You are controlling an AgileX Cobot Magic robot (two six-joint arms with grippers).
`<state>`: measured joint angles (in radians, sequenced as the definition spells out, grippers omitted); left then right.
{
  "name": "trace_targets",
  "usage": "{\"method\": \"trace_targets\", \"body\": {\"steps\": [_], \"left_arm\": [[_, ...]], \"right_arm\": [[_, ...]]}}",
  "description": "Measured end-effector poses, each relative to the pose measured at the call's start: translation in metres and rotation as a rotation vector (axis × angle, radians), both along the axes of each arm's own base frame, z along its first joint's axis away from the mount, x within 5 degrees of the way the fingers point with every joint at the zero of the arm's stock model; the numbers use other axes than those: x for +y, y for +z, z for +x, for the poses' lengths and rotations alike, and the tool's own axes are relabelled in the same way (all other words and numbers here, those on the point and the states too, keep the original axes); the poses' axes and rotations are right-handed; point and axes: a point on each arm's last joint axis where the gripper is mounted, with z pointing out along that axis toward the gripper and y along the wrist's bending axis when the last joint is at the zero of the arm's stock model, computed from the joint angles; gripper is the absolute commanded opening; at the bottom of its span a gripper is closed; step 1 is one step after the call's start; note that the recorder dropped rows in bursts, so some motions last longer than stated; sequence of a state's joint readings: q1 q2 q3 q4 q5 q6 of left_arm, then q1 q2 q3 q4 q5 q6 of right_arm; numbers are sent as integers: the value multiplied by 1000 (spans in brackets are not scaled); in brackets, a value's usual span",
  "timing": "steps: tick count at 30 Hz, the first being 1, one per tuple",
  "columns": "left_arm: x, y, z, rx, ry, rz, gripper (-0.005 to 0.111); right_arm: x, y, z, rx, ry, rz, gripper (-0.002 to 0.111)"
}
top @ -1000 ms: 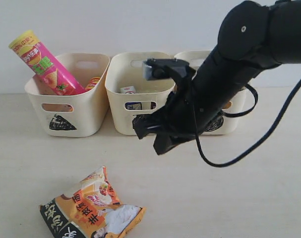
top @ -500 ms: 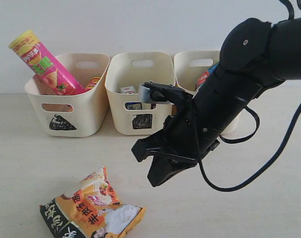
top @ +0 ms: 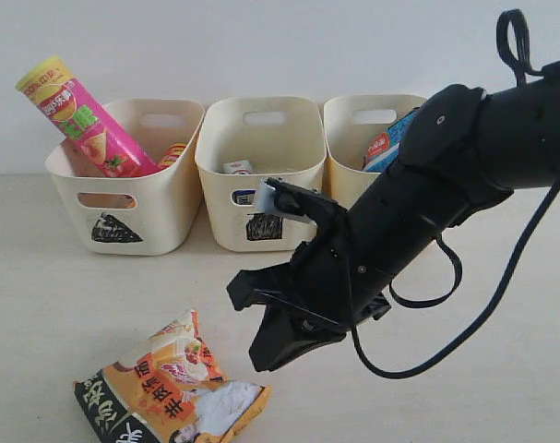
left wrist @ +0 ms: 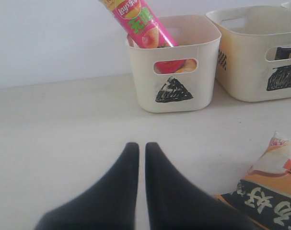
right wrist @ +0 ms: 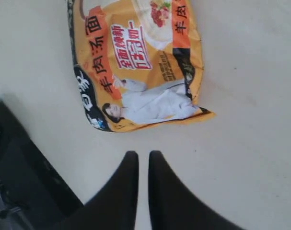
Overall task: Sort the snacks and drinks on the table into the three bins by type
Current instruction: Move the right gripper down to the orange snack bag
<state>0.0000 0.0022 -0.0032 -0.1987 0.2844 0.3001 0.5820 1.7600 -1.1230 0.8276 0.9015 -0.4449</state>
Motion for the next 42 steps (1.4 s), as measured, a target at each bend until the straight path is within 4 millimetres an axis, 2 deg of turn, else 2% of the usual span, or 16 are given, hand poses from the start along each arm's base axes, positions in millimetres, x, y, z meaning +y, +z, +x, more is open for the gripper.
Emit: {"method": "trace_targets", "body": {"steps": [4,6,12,24,31,37,42], "left_arm": [[0,0,0,0,0,0,4],[0,0,0,0,0,0,4],[0,0,0,0,0,0,4],[0,0,0,0,0,0,4],[0,0,0,0,0,0,4],[0,0,0,0,0,0,4],[0,0,0,0,0,0,4]], "right_arm": [[3,1,0,15,-24,46,67],[3,2,0,16,-36,50,79],[1,-5,1,27,-95,40,75],[-10,-39,-20,146,-157,12,75],[3,-66,-13,282,-260,100,75],[7,-92,-5,352,-380,100,76],[8,-96,0,351,-448,107,76]]}}
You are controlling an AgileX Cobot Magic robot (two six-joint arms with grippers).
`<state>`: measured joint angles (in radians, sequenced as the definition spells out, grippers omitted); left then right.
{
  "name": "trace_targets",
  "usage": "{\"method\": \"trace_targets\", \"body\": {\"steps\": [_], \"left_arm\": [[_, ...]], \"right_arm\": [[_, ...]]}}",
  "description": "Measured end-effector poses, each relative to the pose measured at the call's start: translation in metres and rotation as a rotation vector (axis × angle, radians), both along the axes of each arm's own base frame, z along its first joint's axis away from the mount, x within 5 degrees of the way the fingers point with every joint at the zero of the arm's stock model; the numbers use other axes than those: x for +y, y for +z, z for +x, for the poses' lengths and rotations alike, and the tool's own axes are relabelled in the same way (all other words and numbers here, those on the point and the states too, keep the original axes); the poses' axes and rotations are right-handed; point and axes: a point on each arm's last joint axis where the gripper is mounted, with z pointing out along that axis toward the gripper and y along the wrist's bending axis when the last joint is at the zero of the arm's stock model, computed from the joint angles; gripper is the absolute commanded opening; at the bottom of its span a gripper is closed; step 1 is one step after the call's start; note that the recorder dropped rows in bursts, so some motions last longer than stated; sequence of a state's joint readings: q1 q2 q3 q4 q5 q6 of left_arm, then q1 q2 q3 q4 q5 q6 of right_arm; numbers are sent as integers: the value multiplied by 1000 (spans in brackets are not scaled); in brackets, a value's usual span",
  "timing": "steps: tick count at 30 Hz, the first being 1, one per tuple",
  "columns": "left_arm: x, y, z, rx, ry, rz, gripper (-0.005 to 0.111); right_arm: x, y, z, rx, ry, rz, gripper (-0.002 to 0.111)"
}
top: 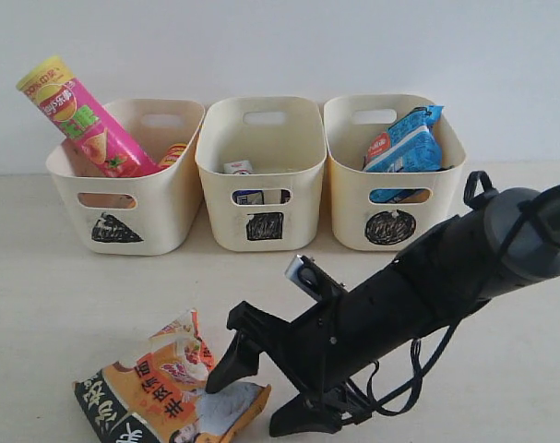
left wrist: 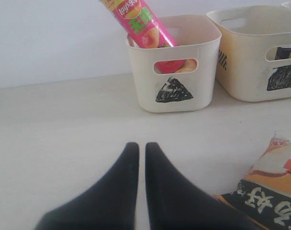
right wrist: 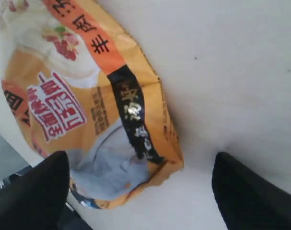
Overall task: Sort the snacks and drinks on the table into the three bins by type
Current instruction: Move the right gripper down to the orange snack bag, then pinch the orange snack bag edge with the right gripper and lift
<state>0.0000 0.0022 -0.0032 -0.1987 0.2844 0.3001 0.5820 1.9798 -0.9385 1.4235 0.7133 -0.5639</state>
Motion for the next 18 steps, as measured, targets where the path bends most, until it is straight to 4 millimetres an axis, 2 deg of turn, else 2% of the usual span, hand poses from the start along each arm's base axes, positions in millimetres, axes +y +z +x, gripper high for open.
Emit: {"method": "trace_targets", "body": {"steps": [8,18], "left_arm": [[0,0,0,0,0,0,4],[0,0,0,0,0,0,4]], "right_arm": [[7,-7,7,37,-41,32,76],[22,-11,-2,55,-14,47,73]]}}
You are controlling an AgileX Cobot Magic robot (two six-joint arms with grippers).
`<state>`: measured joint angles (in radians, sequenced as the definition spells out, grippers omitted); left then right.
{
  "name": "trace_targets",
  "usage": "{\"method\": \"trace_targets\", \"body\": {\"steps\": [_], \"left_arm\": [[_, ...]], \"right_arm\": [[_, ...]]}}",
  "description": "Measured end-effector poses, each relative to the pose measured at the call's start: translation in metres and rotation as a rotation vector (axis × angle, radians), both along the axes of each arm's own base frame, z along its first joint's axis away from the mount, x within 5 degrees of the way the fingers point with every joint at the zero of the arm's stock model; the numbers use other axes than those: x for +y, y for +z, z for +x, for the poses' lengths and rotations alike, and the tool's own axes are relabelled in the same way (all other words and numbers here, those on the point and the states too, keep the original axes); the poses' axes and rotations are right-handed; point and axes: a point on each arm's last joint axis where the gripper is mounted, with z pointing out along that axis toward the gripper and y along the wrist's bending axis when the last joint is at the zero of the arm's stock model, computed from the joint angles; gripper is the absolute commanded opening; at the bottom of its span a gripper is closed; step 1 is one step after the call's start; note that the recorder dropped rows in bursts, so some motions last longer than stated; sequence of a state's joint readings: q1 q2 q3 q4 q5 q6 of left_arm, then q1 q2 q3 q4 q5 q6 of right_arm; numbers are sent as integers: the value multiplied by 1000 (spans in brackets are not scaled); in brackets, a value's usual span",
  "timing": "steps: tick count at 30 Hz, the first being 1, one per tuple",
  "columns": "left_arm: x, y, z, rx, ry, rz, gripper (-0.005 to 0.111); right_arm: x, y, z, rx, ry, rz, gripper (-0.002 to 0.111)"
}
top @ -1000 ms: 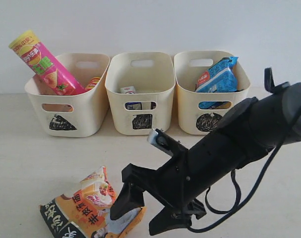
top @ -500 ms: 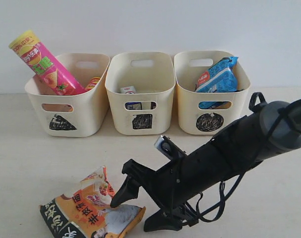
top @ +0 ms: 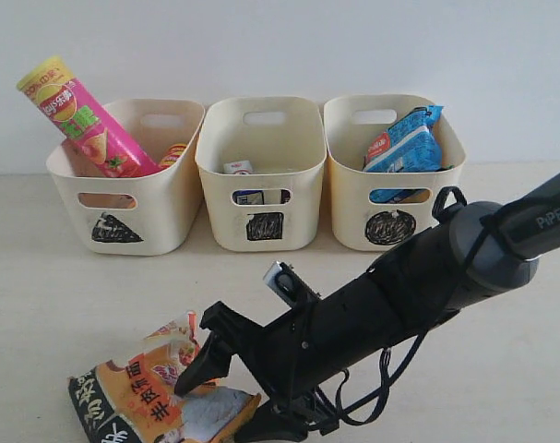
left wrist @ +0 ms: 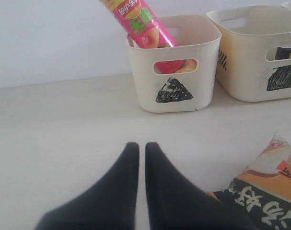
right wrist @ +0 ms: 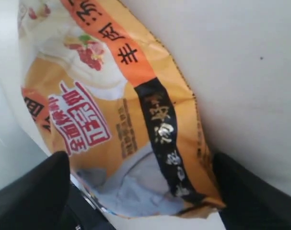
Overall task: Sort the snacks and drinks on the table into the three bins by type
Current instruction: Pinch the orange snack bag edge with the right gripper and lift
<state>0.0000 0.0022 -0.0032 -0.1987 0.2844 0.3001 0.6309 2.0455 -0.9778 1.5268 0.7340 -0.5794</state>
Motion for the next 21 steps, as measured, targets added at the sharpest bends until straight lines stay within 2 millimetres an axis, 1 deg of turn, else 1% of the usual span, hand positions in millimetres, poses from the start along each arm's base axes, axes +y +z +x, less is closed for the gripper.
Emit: {"method": "trace_targets", "body": {"steps": [1,2,7,8,12,15,18,21], "left_arm": [[0,0,0,0,0,0,4],[0,0,0,0,0,0,4],[0,0,0,0,0,0,4],[0,0,0,0,0,0,4],[0,0,0,0,0,0,4],[0,0,0,0,0,0,4],[0,0,0,0,0,0,4],[0,0,0,0,0,0,4]], "right_arm": [[0,0,0,-1,-1,-1,67],[0,0,0,-2,-5,-4,60],[-1,-6,2,-29,-15,-50,8],[-2,-8,3,-33,-21,-60,0],[-2,-9,4,-37,-33,-68,0],[-2,-6,4,-61,-30,-72,0],[-10,7,11,-124,-25,-58,0],[-20,30,20,-187,-48,-29,0]]}}
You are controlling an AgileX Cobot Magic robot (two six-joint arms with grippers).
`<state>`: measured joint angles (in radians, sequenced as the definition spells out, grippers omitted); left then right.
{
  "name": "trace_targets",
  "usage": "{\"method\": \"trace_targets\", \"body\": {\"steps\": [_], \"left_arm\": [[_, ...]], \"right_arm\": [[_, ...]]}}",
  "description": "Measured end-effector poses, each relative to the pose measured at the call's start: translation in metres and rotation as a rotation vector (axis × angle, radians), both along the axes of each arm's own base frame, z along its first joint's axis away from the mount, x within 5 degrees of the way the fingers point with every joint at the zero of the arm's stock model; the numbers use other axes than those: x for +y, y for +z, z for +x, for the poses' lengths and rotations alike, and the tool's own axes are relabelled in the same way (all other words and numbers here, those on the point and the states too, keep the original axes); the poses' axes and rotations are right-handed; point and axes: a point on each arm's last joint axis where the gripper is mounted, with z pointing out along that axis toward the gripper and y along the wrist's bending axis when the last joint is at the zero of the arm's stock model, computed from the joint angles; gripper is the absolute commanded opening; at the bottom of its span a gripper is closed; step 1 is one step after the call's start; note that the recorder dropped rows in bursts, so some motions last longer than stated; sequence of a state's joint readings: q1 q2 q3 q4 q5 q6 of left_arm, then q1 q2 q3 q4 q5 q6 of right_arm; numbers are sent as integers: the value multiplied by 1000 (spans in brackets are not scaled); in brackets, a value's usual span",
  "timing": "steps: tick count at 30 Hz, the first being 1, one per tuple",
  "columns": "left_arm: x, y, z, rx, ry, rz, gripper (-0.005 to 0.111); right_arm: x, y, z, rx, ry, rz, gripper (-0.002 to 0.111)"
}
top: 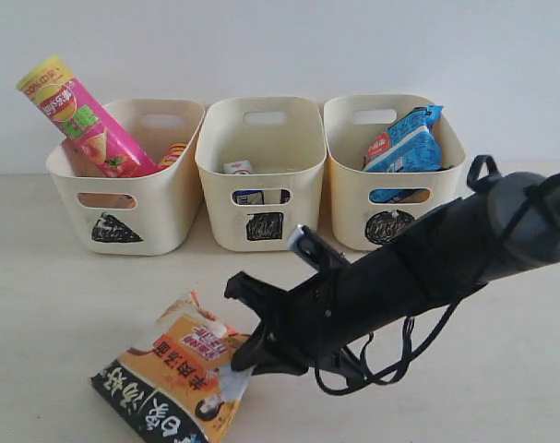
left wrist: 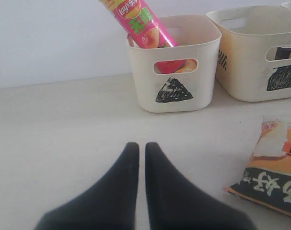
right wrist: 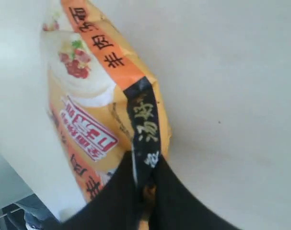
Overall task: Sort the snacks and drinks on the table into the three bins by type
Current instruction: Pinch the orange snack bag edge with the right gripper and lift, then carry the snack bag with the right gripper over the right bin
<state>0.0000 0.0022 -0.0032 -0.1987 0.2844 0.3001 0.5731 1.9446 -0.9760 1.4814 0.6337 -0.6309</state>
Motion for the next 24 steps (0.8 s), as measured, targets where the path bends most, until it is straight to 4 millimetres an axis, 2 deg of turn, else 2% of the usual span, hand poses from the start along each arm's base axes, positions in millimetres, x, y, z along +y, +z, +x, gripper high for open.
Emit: {"method": "trace_targets", "body": {"steps": [4,11,18,24], "left_arm": [[0,0,0,0,0,0,4],[0,0,0,0,0,0,4],[0,0,0,0,0,0,4],[0,0,0,0,0,0,4]], "right_arm": [[-7,28,3,-64,2,54,0],[-9,56,-3,-132,42,109,0],[-11,68,-6,-151,60,140,0],[-15,90,-9,-190,59,200,0]]}}
